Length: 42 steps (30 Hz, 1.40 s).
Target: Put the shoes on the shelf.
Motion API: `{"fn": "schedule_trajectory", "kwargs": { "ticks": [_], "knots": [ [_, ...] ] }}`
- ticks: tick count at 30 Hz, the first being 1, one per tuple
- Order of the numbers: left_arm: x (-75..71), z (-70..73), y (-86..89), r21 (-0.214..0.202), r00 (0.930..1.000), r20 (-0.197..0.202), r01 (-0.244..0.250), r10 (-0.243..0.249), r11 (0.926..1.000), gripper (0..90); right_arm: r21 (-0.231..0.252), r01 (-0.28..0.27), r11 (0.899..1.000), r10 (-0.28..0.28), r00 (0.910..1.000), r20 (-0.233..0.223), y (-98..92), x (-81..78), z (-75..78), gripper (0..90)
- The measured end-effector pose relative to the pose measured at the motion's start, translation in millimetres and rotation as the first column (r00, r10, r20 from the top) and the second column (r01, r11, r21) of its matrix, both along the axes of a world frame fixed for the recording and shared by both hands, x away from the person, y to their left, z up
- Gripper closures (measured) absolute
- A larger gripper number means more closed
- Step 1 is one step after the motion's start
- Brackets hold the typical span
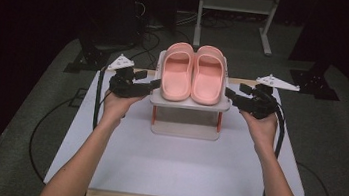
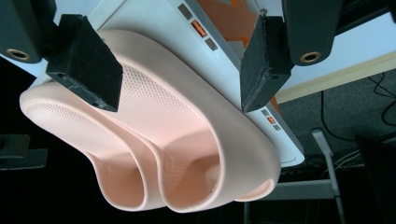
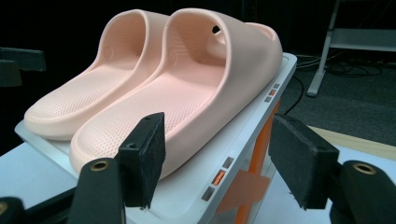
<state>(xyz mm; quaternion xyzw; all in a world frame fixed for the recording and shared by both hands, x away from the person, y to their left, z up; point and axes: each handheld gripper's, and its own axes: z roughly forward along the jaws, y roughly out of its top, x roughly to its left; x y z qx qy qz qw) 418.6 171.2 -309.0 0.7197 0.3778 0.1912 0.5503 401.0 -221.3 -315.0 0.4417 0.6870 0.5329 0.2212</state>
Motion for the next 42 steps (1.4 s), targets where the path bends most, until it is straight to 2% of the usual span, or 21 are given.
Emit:
{"fn": "schedule_trajectory", "kwargs": {
  "ticks": [13,19,28,42],
  "knots": [
    [-8.4,-1.5,1.9,-0.006,1.0000,0.009,0.004,-0.004,1.0000,26.6,-0.009,-0.030,1.000,0.030,0.9995,0.008,1.9,-11.6,-3.7,35.0],
    [-13.1,-2.1,3.7,-0.013,0.9999,0.011,0.003,-0.003,0.9999,26.0,-0.011,-0.033,0.999,0.033,0.9994,0.000,0.5,-16.0,-7.3,33.5],
    [-19.8,-3.8,5.1,0.001,0.9998,0.020,-0.001,0.001,1.0000,23.3,-0.006,-0.034,0.999,0.034,0.9994,-0.001,-4.1,-21.6,-13.1,32.4],
    [-30.3,-8.8,5.5,0.000,0.9998,0.022,0.003,-0.003,1.0000,20.8,0.000,-0.026,1.000,0.026,0.9996,-0.010,-12.2,-30.0,-20.7,31.1]
  ]
}}
